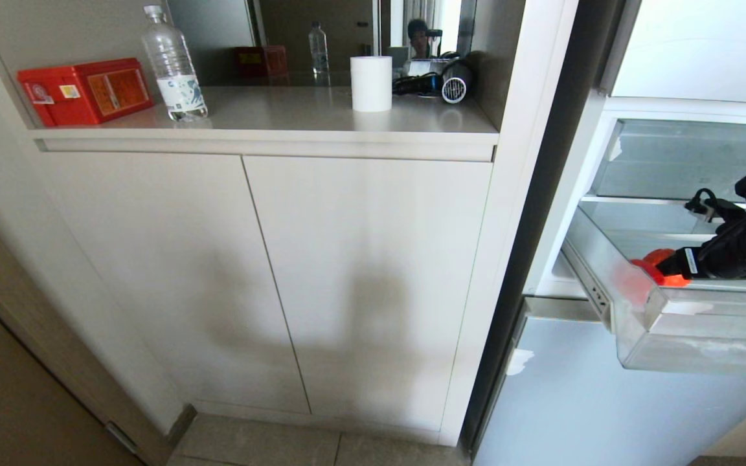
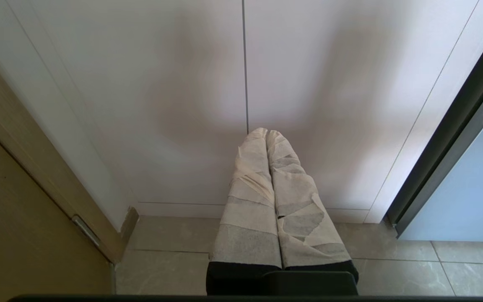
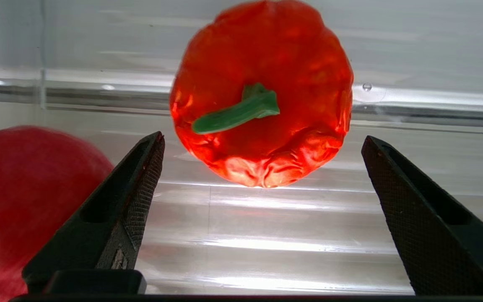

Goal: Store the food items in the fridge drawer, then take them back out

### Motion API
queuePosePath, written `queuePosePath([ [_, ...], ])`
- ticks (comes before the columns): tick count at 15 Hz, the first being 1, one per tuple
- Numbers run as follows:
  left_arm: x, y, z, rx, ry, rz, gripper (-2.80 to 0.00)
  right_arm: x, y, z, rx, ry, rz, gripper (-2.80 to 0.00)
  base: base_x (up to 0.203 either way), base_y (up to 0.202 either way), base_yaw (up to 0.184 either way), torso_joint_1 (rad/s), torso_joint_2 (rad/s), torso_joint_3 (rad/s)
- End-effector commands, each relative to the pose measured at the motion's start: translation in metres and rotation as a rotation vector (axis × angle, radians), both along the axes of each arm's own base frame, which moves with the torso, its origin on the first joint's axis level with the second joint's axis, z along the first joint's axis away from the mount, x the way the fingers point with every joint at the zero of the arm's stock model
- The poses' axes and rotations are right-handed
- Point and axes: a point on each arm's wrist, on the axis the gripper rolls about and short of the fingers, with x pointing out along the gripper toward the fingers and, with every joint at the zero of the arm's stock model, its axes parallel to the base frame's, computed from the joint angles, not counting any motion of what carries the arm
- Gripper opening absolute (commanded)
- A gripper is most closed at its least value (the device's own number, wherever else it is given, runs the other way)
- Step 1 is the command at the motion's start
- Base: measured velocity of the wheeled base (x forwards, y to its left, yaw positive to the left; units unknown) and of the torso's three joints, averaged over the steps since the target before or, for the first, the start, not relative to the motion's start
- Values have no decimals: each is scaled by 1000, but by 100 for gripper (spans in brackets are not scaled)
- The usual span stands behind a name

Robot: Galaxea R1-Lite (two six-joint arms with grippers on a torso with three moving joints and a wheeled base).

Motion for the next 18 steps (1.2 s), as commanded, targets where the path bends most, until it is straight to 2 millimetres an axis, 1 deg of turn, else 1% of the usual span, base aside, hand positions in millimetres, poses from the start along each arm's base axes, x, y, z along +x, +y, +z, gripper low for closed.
queuePosePath([
  [1,0,0,0,1,-1,1,-280,0,0,-2,4,7,3,0,0,0,0,0,0,0],
  [9,0,0,0,1,0,1,-280,1,-1,-3,4,7,3,0,0,0,0,0,0,0],
  [18,0,0,0,1,0,1,-280,2,0,2,-4,-12,7,0,0,0,0,0,0,0],
])
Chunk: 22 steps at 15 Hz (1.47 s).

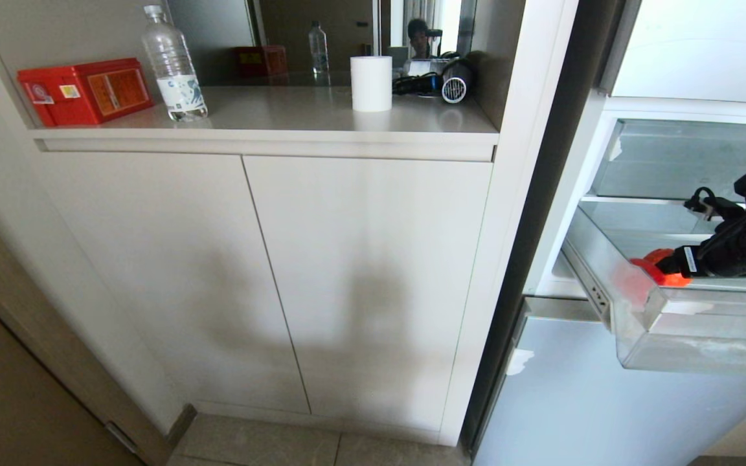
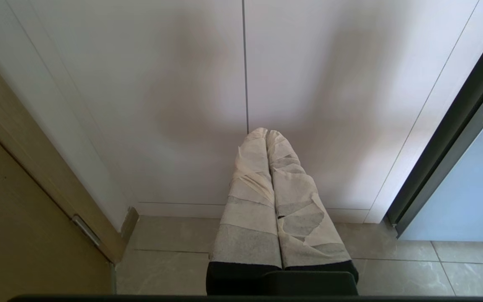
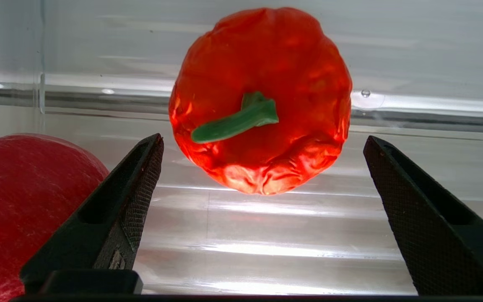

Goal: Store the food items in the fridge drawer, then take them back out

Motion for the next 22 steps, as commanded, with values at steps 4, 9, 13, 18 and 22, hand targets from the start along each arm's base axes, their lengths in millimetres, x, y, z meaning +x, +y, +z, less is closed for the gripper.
queuePosePath([
  [4,0,0,0,0,0,1,-280,1,0,2,-1,-9,2,0,0,0,0,0,0,0],
  [9,0,0,0,0,0,1,-280,1,0,1,1,-6,2,0,0,0,0,0,0,0],
  [13,0,0,0,0,0,1,-280,1,0,1,1,-4,2,0,0,0,0,0,0,0],
  [18,0,0,0,0,0,1,-280,2,0,1,1,-6,2,0,0,0,0,0,0,0],
  [22,0,0,0,0,0,1,-280,2,0,1,0,-7,2,0,0,0,0,0,0,0],
])
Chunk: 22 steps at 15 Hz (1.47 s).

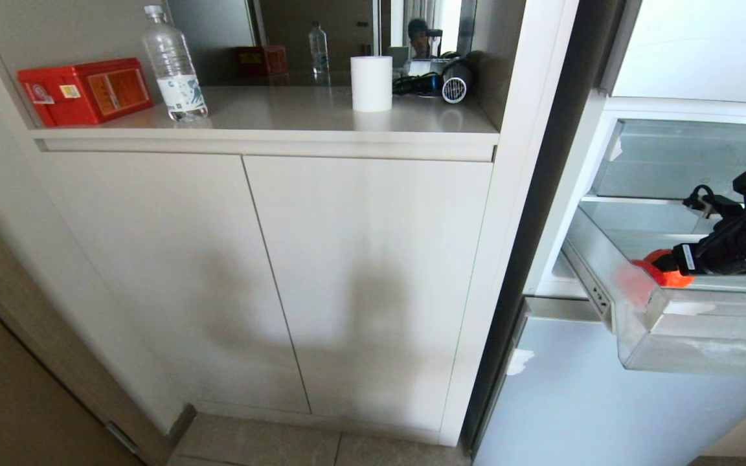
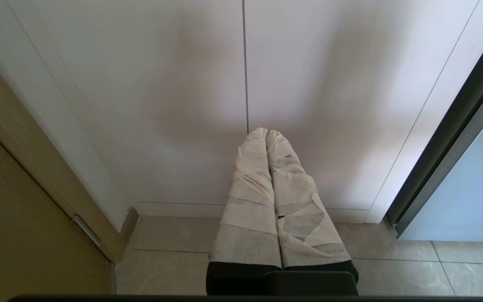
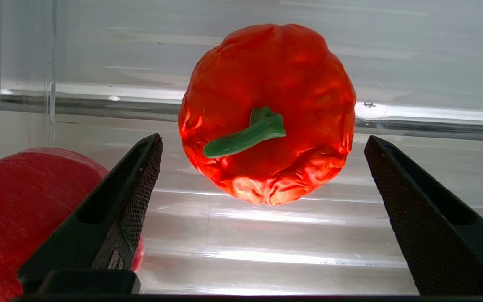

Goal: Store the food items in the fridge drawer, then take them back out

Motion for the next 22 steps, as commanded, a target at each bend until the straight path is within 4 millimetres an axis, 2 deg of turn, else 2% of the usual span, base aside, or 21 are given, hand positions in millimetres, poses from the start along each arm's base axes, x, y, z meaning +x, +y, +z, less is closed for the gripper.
queuePosePath([
  [1,0,0,0,0,1,1,-280,0,0,-1,2,2,3,0,0,0,0,0,0,0],
  [22,0,0,0,0,1,1,-280,4,-2,-6,2,-5,0,0,0,0,0,0,0,0],
])
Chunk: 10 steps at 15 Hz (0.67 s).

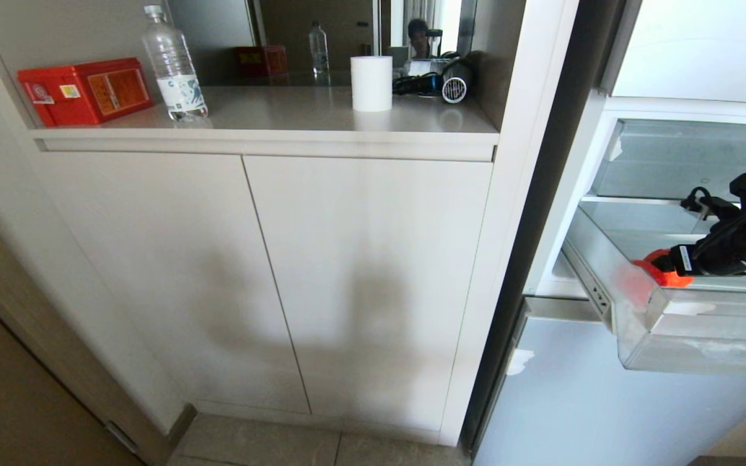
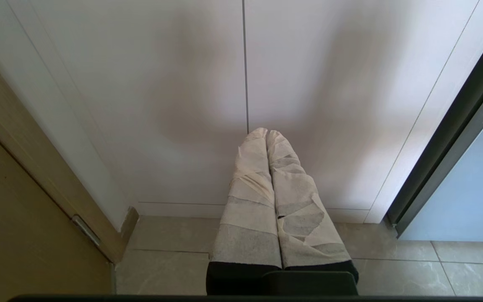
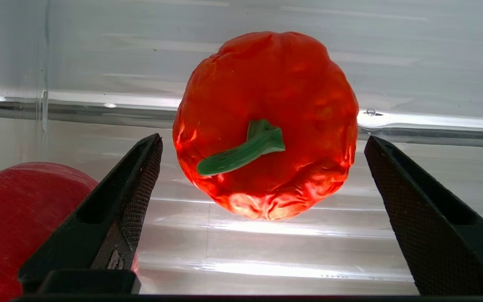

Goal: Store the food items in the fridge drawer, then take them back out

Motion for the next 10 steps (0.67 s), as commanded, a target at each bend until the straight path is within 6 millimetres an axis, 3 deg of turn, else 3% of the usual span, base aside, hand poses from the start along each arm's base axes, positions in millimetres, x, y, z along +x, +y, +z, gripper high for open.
queuePosePath([
  [1,0,0,0,0,0,1,-280,0,0,0,1,2,1,0,0,0,0,0,0,0],
  [5,0,0,0,0,0,1,-280,0,1,0,11,1,-7,0,0,0,0,0,0,0],
  [6,0,0,1,0,-2,1,-280,0,1,0,11,2,-7,-280,0,0,0,0,0,0],
  [10,0,0,0,0,-1,1,-280,0,2,-1,14,3,-4,-280,0,0,0,0,0,0],
])
